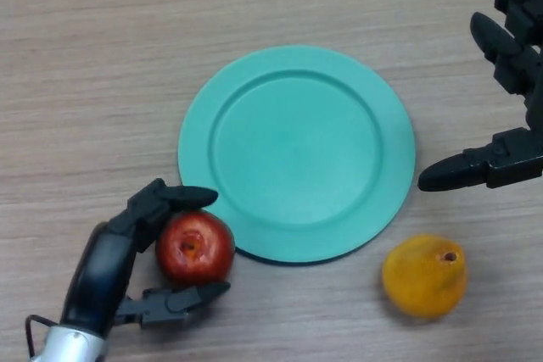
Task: Pick up the red apple and place it on the plate
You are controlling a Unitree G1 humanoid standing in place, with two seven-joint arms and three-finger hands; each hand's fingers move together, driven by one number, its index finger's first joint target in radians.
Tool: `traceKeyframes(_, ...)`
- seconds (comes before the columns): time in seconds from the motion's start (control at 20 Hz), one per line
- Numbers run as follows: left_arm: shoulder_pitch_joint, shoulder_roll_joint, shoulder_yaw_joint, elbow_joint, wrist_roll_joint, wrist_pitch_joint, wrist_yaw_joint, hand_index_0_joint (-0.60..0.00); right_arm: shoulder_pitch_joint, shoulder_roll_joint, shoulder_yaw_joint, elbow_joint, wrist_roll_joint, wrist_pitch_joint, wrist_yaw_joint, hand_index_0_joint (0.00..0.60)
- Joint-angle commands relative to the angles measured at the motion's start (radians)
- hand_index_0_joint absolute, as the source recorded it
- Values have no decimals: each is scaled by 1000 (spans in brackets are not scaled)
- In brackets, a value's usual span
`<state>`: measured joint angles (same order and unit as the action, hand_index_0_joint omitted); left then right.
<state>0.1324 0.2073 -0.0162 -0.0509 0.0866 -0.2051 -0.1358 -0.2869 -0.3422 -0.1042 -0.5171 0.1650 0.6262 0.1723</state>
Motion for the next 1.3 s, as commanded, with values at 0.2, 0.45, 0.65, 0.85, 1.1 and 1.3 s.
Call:
traceKeyframes(0.2, -23, 43, 134, -286, -139, 85, -128, -600, -26, -36, -89, -83, 18, -123, -26, 0)
traceKeyframes(0.45, -233, 55, 111, -173, -160, 180, -115, -600, -22, -40, -108, -130, 30, -93, -27, 0)
traceKeyframes(0.65, -400, 30, 6, 77, -122, 87, -126, -600, -16, -55, -125, -164, 37, -66, -37, 0)
traceKeyframes(0.85, -486, -13, -29, 259, -98, -63, -127, -600, -19, -70, -139, -177, 38, -70, -41, 0)
traceKeyframes(1.1, -536, 1, -39, 290, 69, 105, -162, -56, -15, -80, -159, -157, 39, -78, -22, 0)
traceKeyframes(1.3, -590, 34, -19, 198, 160, 262, -232, 0, -41, -88, -159, -95, 41, -92, -18, 0)
